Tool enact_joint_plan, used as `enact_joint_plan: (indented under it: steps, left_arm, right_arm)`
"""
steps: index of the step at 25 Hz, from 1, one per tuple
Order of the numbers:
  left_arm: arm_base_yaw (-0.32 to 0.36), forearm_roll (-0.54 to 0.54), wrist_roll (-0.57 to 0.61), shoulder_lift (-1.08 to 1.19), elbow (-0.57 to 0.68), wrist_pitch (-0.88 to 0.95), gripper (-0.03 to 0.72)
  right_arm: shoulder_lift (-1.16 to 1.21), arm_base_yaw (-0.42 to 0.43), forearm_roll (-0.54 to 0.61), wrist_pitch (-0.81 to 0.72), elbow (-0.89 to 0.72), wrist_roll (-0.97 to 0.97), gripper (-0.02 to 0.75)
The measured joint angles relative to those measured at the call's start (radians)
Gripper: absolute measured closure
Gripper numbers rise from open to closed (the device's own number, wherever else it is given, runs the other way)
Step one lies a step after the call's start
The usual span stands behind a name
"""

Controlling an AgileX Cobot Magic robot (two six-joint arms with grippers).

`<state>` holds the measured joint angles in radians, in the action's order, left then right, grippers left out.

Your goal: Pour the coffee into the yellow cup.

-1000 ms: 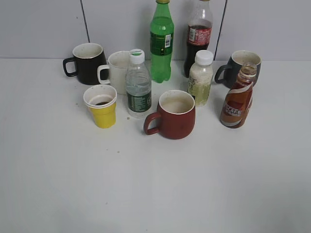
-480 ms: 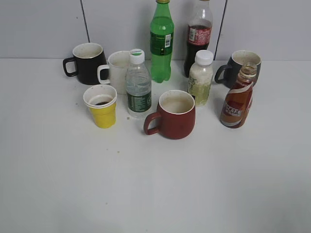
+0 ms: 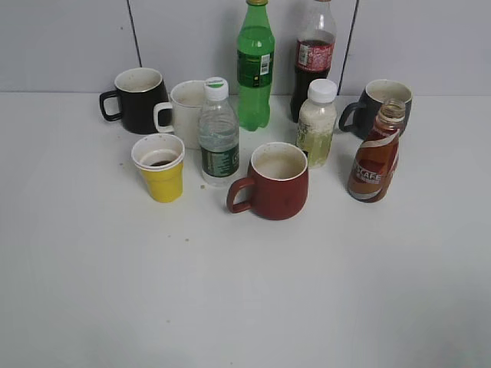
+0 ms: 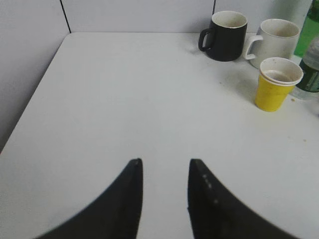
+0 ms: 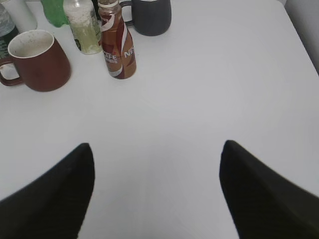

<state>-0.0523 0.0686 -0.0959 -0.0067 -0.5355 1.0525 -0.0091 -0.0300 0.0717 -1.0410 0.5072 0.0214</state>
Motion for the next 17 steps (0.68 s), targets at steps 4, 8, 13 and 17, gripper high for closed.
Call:
enact_joint_plan:
  steps: [4,8,13,17]
  left_arm:
    - [0.000,0.000,0.000,0.000,0.000,0.000,0.449]
    - [0.000,0.000,0.000,0.000,0.000,0.000,0.450]
    - [0.000,0.000,0.000,0.000,0.000,0.000,0.450]
    - [0.000,0.000,0.000,0.000,0.000,0.000,0.450]
  right_arm:
    - [0.000,0.000,0.000,0.000,0.000,0.000,0.151]
    - [0.000,0.000,0.000,0.000,0.000,-0.001,0.153]
    - [0.000,0.000,0.000,0.000,0.000,-0.001,0.153]
    - [0.000,0.000,0.000,0.000,0.000,-0.001,0.153]
